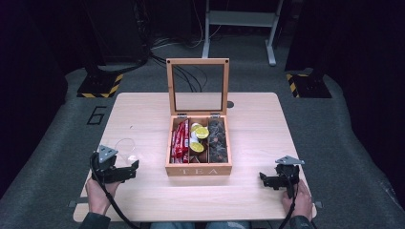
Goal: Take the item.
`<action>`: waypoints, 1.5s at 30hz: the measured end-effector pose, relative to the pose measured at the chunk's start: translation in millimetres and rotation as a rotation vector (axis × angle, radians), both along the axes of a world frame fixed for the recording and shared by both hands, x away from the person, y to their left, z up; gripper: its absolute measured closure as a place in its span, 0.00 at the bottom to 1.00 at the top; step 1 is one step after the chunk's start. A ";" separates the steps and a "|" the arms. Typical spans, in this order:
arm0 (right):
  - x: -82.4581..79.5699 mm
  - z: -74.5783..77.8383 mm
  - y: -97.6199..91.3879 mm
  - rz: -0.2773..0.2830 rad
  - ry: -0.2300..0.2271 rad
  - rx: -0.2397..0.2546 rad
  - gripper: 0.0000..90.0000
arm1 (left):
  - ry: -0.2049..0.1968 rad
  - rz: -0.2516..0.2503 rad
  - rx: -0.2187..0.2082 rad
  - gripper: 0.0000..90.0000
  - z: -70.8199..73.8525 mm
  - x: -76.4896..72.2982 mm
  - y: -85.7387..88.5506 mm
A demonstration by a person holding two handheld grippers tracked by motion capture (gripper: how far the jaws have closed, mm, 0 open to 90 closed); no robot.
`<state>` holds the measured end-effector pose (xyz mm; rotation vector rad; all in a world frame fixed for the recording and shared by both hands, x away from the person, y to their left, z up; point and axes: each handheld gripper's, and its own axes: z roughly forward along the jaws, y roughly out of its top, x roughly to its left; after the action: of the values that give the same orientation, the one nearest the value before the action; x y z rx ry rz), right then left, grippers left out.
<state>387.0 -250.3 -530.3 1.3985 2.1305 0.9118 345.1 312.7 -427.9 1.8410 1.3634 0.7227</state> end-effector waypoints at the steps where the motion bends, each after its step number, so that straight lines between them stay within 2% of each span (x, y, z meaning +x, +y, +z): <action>1: 0.0 0.0 -0.1 0.002 0.000 -0.001 0.00 | -0.005 -0.007 0.000 0.01 1.2 0.7 -2.9; 2: 0.0 0.0 0.0 0.000 0.000 0.000 0.00 | -0.001 -0.027 0.016 0.01 5.1 2.4 -8.9; 6: 0.1 -0.1 -0.1 0.001 -0.001 0.000 0.00 | -0.011 -0.043 0.017 0.01 9.1 4.6 -16.2; 7: 0.0 0.0 -0.4 0.004 0.000 -0.004 0.00 | -0.001 -0.061 0.025 0.01 11.4 5.6 -19.6; 10: 0.1 0.0 -0.1 0.001 0.000 0.000 0.00 | -0.008 -0.096 0.047 0.02 14.6 9.7 -30.8; 14: 0.1 0.0 -0.3 0.003 -0.001 -0.001 0.00 | -0.012 -0.138 0.050 0.02 19.7 16.1 -43.8; 31: 0.1 0.0 -0.3 0.003 0.000 -0.002 0.00 | -0.034 -0.240 0.086 0.03 30.2 35.4 -90.4; 33: 0.1 0.1 -0.3 0.003 0.001 -0.002 0.00 | -0.024 -0.260 0.100 0.03 30.0 38.0 -95.2; 45: 0.2 0.0 -0.5 0.005 0.001 -0.002 0.00 | -0.025 -0.324 0.088 0.02 28.6 48.9 -128.5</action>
<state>387.2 -250.7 -530.3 1.3937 2.1357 0.9102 394.1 184.2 -399.3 2.0514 0.9970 0.6407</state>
